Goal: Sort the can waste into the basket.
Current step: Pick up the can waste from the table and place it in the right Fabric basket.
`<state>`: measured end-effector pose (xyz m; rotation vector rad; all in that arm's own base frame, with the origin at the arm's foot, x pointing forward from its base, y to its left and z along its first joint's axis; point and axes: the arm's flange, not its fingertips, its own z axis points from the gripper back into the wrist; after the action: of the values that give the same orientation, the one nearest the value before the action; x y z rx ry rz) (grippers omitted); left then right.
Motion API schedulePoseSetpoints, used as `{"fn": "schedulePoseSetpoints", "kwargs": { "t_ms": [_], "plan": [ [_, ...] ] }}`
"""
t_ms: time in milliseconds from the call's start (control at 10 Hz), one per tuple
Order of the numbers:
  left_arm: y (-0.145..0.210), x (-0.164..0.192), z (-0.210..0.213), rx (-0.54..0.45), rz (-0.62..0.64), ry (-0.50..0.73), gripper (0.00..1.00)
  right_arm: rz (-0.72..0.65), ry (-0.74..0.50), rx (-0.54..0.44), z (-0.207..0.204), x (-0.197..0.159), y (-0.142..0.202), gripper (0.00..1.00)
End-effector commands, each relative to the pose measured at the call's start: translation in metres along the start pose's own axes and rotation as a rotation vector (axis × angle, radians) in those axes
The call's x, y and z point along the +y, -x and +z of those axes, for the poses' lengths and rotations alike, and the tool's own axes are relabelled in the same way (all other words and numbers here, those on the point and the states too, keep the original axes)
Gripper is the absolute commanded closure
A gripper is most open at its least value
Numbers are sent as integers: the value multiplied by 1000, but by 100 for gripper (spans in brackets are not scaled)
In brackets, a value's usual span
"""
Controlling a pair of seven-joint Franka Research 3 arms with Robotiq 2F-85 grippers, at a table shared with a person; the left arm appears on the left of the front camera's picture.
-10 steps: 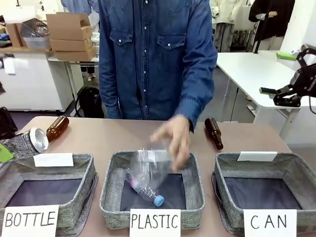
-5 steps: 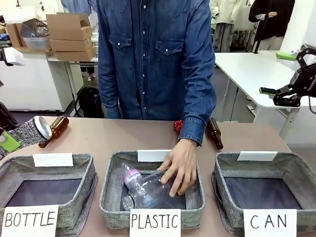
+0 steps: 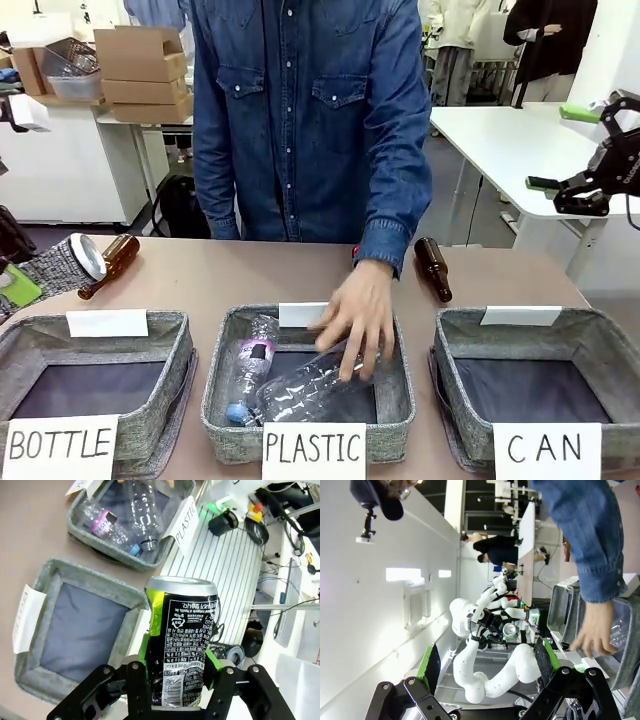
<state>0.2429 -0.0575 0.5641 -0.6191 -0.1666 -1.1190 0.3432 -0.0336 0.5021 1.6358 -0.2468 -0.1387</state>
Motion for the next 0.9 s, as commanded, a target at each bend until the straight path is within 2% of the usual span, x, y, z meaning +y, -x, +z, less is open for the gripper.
{"fn": "schedulePoseSetpoints", "kwargs": {
  "t_ms": [0, 100, 200, 400, 500, 600, 700, 800],
  "plan": [
    [-26, -14, -15, 36, -45, -38, 59, 44, 35, 31, 10, 7, 11, 0],
    [-48, -29, -27, 49, -71, -55, 59, 45, 54, 71, 28, 17, 21, 0],
    [-70, -44, -38, 53, -66, -79, 59, 49, 125, 38, 58, 29, 33, 0],
    [-144, -65, -74, 115, -156, -161, 59, 51, 199, 13, 141, 51, 69, 0],
    [-192, -64, -93, 142, -243, -175, 59, 67, 266, -23, 171, 55, 91, 0],
    [-248, -55, -113, 170, -321, -158, 59, 139, 344, -26, 192, 57, 118, 0],
    [-315, -53, -147, 181, -422, -164, 59, 233, 406, 21, 210, 54, 150, 0],
    [-372, -53, -184, 197, -500, -165, 59, 266, 350, 21, 214, 49, 167, 0]
  ]
}}
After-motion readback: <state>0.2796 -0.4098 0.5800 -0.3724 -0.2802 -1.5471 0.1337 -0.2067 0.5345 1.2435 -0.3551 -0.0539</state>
